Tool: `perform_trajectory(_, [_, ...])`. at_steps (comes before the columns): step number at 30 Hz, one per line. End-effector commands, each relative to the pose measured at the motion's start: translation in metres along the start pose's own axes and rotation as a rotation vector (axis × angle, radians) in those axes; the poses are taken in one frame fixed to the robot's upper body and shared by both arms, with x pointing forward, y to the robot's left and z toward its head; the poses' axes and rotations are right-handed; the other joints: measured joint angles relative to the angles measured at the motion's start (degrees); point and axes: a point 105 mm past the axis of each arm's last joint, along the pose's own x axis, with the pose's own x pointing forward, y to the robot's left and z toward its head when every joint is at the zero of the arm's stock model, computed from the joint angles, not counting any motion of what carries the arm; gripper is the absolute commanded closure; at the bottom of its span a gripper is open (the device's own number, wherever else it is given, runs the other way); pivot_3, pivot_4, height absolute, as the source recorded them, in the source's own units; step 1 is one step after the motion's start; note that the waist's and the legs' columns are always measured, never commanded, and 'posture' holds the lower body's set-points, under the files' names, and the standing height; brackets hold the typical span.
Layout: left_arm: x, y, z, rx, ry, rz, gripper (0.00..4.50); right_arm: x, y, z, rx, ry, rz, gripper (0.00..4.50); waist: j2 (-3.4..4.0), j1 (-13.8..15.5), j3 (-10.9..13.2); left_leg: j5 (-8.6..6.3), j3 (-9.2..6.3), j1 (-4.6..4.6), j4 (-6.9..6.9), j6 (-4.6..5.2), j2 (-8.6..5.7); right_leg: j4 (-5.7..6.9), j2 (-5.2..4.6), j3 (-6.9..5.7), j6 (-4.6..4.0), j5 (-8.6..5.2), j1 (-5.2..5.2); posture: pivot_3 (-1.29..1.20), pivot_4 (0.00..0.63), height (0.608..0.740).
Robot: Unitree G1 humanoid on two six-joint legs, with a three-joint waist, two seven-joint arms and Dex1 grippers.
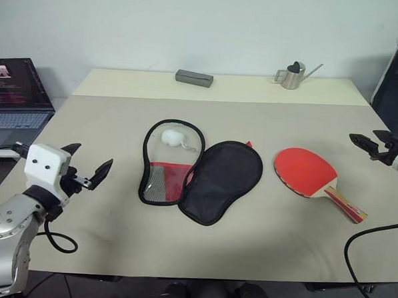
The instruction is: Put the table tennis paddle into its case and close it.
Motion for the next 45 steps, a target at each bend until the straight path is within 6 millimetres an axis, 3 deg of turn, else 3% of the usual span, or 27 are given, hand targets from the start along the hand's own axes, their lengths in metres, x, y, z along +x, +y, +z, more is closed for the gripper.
perform_trajectory(1, [-0.007, 0.006, 0.017, 0.031, -0.053, -0.031, 0.22, 0.0, 0.007, 0.012, -0.037, -0.021, 0.056, 0.04, 0.0, 0.0, 0.0, 0.0, 0.0, 0.0, 0.0, 0.0, 0.0, 0.0, 0.0, 0.0, 0.0, 0.0, 0.0, 0.0, 0.15, 0.74])
perform_trajectory(9, [-0.015, 0.02, 0.017, 0.019, -0.036, -0.036, 0.22, 0.002, 0.021, 0.007, -0.027, -0.021, 0.148, 0.04, 0.02, 0.0, 0.0, -0.04, 0.01, 0.01, 0.0, 0.06, 0.01, 0.01, 0.01, 0.02, -0.01, 0.0, -0.02, 0.0, 0.15, 0.74])
perform_trajectory(17, [-0.011, 0.016, 0.016, 0.001, -0.012, -0.081, 0.22, 0.01, 0.052, -0.005, 0.007, -0.032, 0.275, 0.04, 0.02, 0.1, 0.0, -0.06, -0.04, -0.01, 0.02, 0.08, 0.05, 0.04, 0.04, -0.01, -0.02, 0.01, -0.04, 0.0, 0.15, 0.74])
perform_trajectory(24, [0.004, 0.006, 0.025, -0.027, -0.023, -0.219, 0.22, -0.004, 0.104, -0.003, 0.073, -0.05, 0.443, 0.04, 0.04, 0.3, 0.0, -0.08, -0.31, -0.06, 0.06, 0.1, 0.03, 0.08, 0.03, -0.04, -0.02, 0.02, -0.06, 0.0, 0.15, 0.74])
perform_trajectory(32, [0.019, -0.034, 0.032, -0.113, -0.021, -0.511, 0.22, -0.02, 0.164, 0.003, 0.15, -0.061, 0.523, 0.04, 0.03, 0.1, 0.0, -0.09, -0.4, -0.06, 0.06, 0.13, 0.06, 0.11, 0.07, -0.04, -0.03, 0.03, -0.11, 0.0, 0.15, 0.74])
perform_trajectory(35, [0.024, -0.044, 0.036, -0.115, -0.02, -0.601, 0.22, -0.024, 0.188, -0.008, 0.185, -0.001, 0.55, 0.04, 0.02, 0.2, 0.0, -0.1, -0.4, -0.07, 0.06, 0.14, 0.04, 0.11, 0.07, -0.02, -0.03, 0.03, -0.13, 0.0, 0.15, 0.74])
perform_trajectory(45, [0.029, -0.071, 0.047, -0.073, -0.039, -0.804, 0.22, -0.023, 0.233, -0.052, 0.223, 0.256, 0.51, 0.04, 0.01, 0.0, 0.0, -0.11, -0.39, -0.09, 0.05, 0.15, 0.1, 0.15, 0.13, 0.01, -0.04, 0.03, -0.21, 0.0, 0.15, 0.74])
